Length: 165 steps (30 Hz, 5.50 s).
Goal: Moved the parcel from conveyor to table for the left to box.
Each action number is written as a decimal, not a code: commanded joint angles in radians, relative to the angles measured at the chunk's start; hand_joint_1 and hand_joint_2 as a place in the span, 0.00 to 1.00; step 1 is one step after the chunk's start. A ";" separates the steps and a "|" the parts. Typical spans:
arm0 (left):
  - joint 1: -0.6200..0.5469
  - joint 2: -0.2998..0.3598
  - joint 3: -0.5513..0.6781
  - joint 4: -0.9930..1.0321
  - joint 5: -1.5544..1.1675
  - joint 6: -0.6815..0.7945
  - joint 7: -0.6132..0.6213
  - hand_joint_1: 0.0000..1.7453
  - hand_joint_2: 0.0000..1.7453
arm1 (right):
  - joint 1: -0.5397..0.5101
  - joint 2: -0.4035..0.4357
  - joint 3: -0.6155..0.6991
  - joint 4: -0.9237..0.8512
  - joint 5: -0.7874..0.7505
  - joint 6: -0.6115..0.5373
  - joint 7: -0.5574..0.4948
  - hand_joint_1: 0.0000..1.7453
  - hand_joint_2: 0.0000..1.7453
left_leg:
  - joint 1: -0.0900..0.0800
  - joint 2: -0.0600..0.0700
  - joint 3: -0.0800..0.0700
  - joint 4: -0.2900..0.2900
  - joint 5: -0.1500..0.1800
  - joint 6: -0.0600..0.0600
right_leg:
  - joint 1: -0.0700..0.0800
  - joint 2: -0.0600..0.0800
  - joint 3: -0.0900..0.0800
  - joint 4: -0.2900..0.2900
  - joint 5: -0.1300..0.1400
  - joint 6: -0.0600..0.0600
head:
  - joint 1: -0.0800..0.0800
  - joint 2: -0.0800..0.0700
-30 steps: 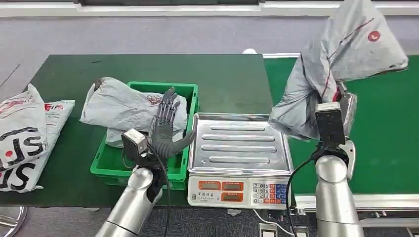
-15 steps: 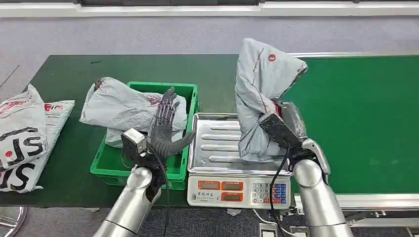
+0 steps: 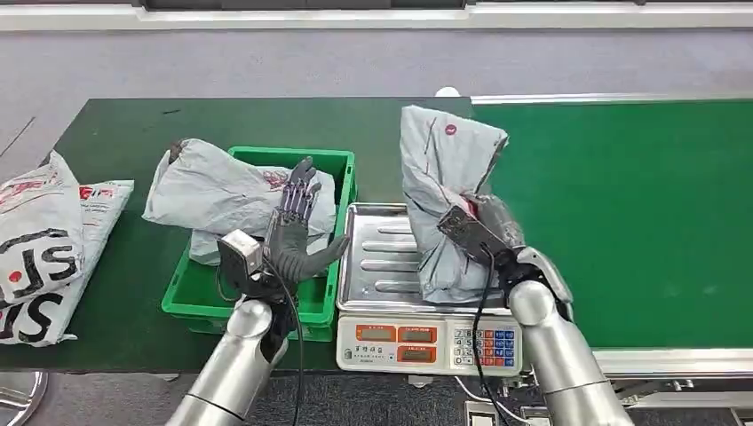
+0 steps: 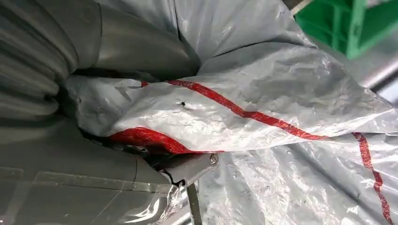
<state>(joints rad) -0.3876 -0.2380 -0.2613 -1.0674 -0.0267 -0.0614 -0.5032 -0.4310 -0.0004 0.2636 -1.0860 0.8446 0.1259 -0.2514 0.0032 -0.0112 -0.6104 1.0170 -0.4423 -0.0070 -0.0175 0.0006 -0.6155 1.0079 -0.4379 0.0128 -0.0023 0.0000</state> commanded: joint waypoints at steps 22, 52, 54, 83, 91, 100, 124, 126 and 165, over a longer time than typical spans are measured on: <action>-0.031 0.032 -0.024 0.050 0.022 0.028 0.035 0.00 1.00 | -0.084 -0.098 0.224 0.171 -0.164 0.175 -0.079 0.01 1.00 | 0.000 0.002 0.004 -0.002 -0.001 0.000 | 0.001 0.001 0.004 -0.002 0.000 -0.001 | 0.000 0.000; -0.023 0.031 -0.024 0.060 0.041 0.036 -0.009 0.00 1.00 | 0.026 -0.044 -0.046 -0.192 -0.446 0.095 -0.273 0.00 1.00 | 0.000 -0.001 0.001 0.000 0.000 0.000 | 0.000 -0.001 0.001 0.000 -0.001 -0.001 | 0.000 0.000; -0.025 0.031 -0.024 0.062 0.040 0.036 -0.009 0.00 1.00 | 0.030 -0.043 -0.048 -0.190 -0.446 0.096 -0.273 0.00 1.00 | 0.000 0.001 0.002 -0.001 0.000 0.000 | 0.000 0.000 0.001 -0.001 0.000 -0.001 | 0.000 0.000; -0.128 -0.019 -0.253 0.183 -0.374 0.104 0.027 0.00 1.00 | 0.030 0.012 -0.209 -0.283 -0.609 0.032 -0.350 0.00 1.00 | 0.000 -0.002 0.001 0.001 0.000 0.000 | 0.000 -0.003 0.002 0.000 -0.001 -0.001 | 0.000 0.000; -0.212 -0.069 -0.274 0.427 -0.453 0.088 0.085 0.00 1.00 | 0.050 0.017 -0.216 -0.296 -0.609 0.039 -0.349 0.00 1.00 | -0.001 0.000 0.003 -0.001 0.000 0.000 | 0.000 -0.001 0.002 -0.001 0.000 0.000 | 0.000 0.000; -0.241 -0.084 -0.303 0.570 -0.546 0.015 0.199 0.00 1.00 | 0.079 0.031 -0.223 -0.323 -0.580 0.058 -0.330 0.00 1.00 | 0.000 0.001 0.004 -0.001 -0.001 0.000 | 0.000 0.000 0.003 -0.002 0.000 0.000 | 0.000 0.000; -0.205 -0.086 -0.316 0.557 -0.689 0.031 0.252 1.00 1.00 | 0.145 0.065 -0.241 -0.402 -0.530 0.070 -0.296 0.00 1.00 | 0.000 0.002 0.004 -0.001 -0.001 0.000 | 0.000 0.001 0.004 -0.002 0.000 0.000 | 0.000 0.000; -0.201 -0.087 -0.296 0.546 -0.684 0.043 0.236 1.00 1.00 | 0.146 0.065 -0.248 -0.403 -0.529 0.072 -0.293 0.00 1.00 | 0.000 0.002 0.004 -0.001 -0.001 0.000 | 0.000 0.001 0.004 -0.002 0.000 0.000 | 0.000 0.000; 0.067 0.025 -0.174 -0.469 -0.317 0.760 -0.195 1.00 1.00 | 0.029 0.009 -0.187 -0.267 -0.602 0.034 -0.316 0.00 1.00 | 0.001 0.008 0.003 -0.001 -0.002 0.000 | 0.001 0.007 0.001 -0.001 0.001 -0.001 | 0.000 0.000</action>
<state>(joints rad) -0.4020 -0.2861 -0.4120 -1.1012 -0.3342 0.6847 -0.6279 -0.2990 0.0427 0.0637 -1.4859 0.2667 0.1835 -0.5596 0.0033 -0.0096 -0.6105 1.0169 -0.4426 -0.0068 -0.0173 0.0017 -0.6162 1.0077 -0.4378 0.0129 -0.0023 0.0000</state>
